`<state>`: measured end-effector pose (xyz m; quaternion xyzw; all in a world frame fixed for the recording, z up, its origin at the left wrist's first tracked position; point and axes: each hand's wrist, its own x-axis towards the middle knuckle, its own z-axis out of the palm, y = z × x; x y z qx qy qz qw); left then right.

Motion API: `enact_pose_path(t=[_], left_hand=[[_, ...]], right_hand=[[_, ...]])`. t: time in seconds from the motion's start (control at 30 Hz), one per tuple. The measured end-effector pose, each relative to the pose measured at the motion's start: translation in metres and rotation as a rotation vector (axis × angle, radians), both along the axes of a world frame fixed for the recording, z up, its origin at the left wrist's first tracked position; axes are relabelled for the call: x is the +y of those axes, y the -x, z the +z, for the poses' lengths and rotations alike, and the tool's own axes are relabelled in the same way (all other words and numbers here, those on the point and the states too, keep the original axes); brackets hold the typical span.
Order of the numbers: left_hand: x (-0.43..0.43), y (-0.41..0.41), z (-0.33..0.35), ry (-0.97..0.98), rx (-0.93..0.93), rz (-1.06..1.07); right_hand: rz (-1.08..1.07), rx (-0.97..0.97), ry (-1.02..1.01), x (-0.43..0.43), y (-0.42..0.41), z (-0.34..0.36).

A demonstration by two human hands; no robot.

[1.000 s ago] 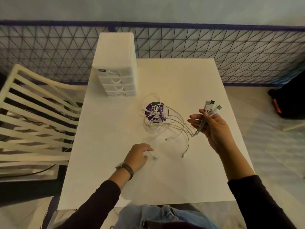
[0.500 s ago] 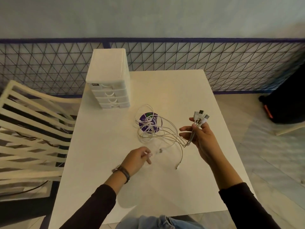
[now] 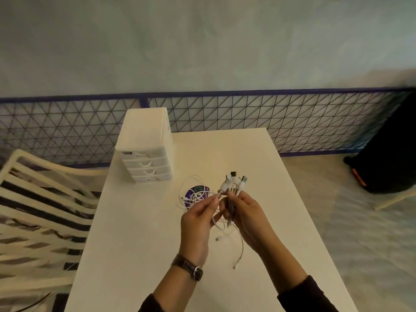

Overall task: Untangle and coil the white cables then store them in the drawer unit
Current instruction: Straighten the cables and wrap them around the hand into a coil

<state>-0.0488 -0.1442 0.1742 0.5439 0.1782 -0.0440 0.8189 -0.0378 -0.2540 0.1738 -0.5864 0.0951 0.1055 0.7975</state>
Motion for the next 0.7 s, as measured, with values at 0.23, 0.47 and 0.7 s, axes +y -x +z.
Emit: enact_pose_path(t=[0.23, 0.47, 0.7], left_hand=[[-0.010, 0.008, 0.000, 0.060, 0.013, 0.217], [-0.001, 0.000, -0.004, -0.068, 0.007, 0.125], [0.022, -0.014, 0.001, -0.283, -0.039, -0.156]], right_hand=[[-0.021, -0.006, -0.018, 0.007, -0.001, 0.000], [0.003, 0.030, -0.033, 0.005, 0.000, -0.001], [0.100, 0.019, 0.032, 0.002, -0.001, 0.002]])
